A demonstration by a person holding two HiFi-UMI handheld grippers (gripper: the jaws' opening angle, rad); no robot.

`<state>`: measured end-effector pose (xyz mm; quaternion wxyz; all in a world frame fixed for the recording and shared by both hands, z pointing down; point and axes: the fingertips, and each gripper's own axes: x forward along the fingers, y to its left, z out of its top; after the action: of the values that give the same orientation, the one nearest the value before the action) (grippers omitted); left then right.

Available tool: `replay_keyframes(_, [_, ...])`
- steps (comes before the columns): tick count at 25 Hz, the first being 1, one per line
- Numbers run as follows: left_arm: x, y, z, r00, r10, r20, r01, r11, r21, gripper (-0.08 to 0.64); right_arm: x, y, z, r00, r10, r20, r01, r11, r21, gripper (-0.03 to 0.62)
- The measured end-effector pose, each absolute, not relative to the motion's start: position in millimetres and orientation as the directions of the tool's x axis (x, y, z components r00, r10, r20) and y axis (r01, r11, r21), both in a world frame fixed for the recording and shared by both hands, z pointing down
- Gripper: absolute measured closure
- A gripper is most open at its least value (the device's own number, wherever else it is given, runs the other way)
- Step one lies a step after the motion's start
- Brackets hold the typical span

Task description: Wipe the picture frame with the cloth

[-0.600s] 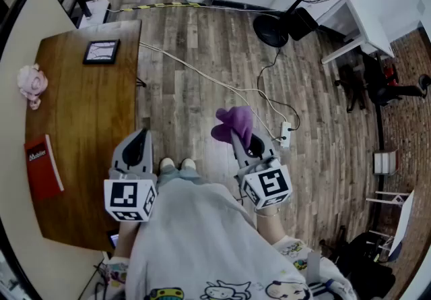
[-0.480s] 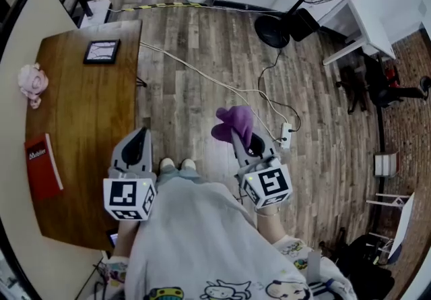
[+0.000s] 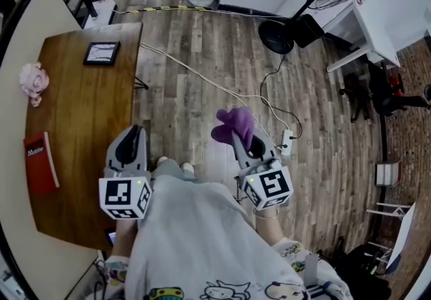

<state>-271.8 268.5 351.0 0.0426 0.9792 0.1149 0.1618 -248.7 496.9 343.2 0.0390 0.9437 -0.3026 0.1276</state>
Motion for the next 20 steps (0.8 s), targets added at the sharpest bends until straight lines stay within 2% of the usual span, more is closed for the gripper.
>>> replay_keyframes(3, [-267.1,269.0,351.1,0.919,0.241,0.312,0.208,-0.969,0.133,0.457,-243.9,500.4,346.4,0.782,-0.562,0.271,-0.578,-0.816,-0.025,0.566])
replay_keyframes(7, [-251.9,265.7,357.0,0.916,0.235,0.325,0.203,-0.971,0.130,0.417,-230.4,496.0,354.2,0.773,-0.571,0.277,-0.579,-0.813,-0.058,0.566])
replay_keyframes(12, [-216.2,254.9,367.5,0.910,0.235,0.340,0.200,-0.971,0.133,0.388,-196.4,483.9,364.7,0.765,-0.574,0.293,-0.582,-0.810,-0.071,0.566])
replay_keyframes(20, [-116.5,229.0,368.9,0.904,0.257,0.342,0.214,-0.964,0.159,0.362,-101.8,461.1,363.2,0.766,-0.565,0.307,-0.575,-0.816,-0.067,0.566])
